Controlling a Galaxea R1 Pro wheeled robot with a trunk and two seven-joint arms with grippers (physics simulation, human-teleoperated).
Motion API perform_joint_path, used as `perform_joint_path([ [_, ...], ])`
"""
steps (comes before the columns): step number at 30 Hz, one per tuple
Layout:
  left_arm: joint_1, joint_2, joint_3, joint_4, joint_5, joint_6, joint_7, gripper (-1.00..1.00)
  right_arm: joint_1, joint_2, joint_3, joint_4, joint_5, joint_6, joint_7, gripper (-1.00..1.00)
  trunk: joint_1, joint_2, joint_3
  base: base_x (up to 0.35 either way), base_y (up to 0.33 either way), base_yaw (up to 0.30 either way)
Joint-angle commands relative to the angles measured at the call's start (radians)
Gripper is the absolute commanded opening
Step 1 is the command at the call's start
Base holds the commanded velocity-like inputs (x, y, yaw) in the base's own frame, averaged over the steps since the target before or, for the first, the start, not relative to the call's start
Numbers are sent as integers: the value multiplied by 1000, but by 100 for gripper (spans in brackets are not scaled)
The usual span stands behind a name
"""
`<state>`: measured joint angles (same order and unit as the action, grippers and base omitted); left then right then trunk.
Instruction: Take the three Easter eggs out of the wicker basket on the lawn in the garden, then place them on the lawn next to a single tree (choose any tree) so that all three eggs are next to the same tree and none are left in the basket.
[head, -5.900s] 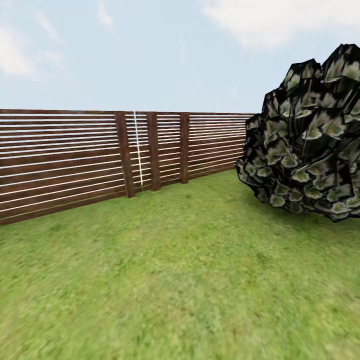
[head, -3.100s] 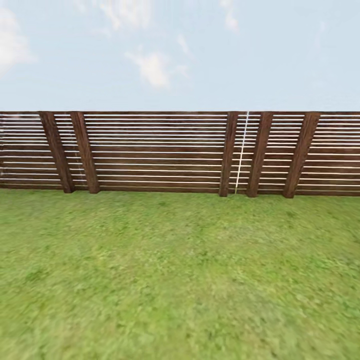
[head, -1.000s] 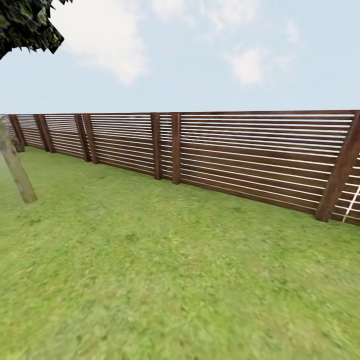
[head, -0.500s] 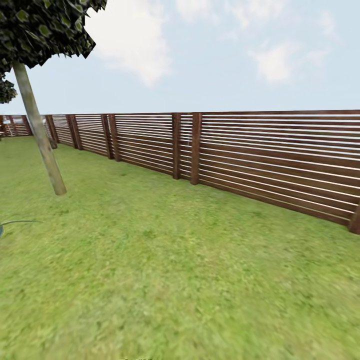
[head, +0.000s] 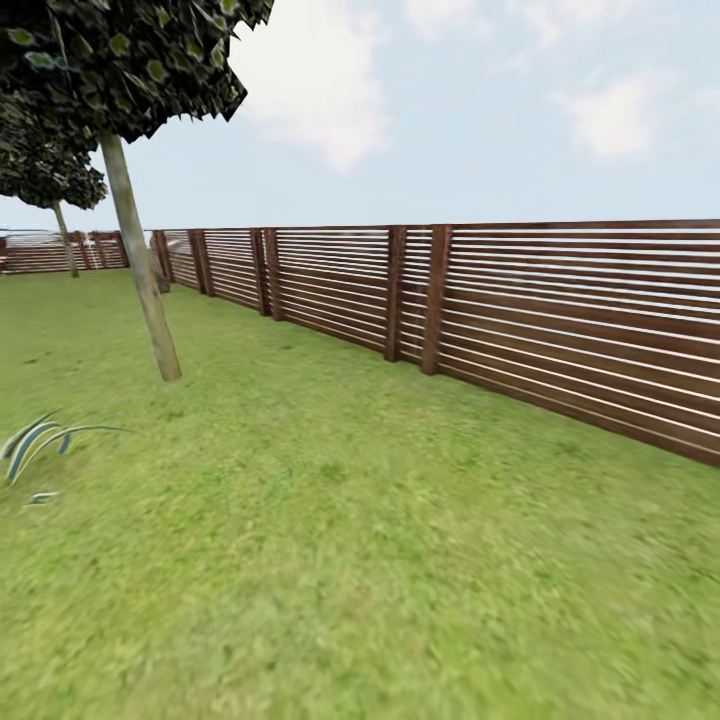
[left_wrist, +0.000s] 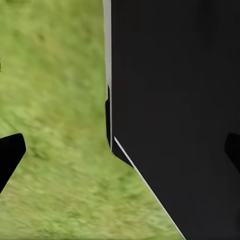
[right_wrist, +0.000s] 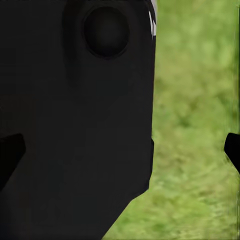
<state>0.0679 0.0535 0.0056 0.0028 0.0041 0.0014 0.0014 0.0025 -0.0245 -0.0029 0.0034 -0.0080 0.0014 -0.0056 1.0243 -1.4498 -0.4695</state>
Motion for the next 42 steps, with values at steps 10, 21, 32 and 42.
perform_joint_path([
  [10,0,0,1,0,2,-1,1,100,0,0,1,0,4,0,-1,100,1,0,0,332,72,264],
  [21,0,0,1,0,1,0,2,100,0,-3,3,0,11,0,2,100,1,0,0,248,13,139],
  [32,0,-1,2,0,1,2,2,100,0,-3,2,0,11,0,5,100,1,0,0,335,0,-159],
  [42,0,0,2,0,1,2,2,100,0,-3,3,0,11,0,5,100,1,0,0,347,0,-76],
])
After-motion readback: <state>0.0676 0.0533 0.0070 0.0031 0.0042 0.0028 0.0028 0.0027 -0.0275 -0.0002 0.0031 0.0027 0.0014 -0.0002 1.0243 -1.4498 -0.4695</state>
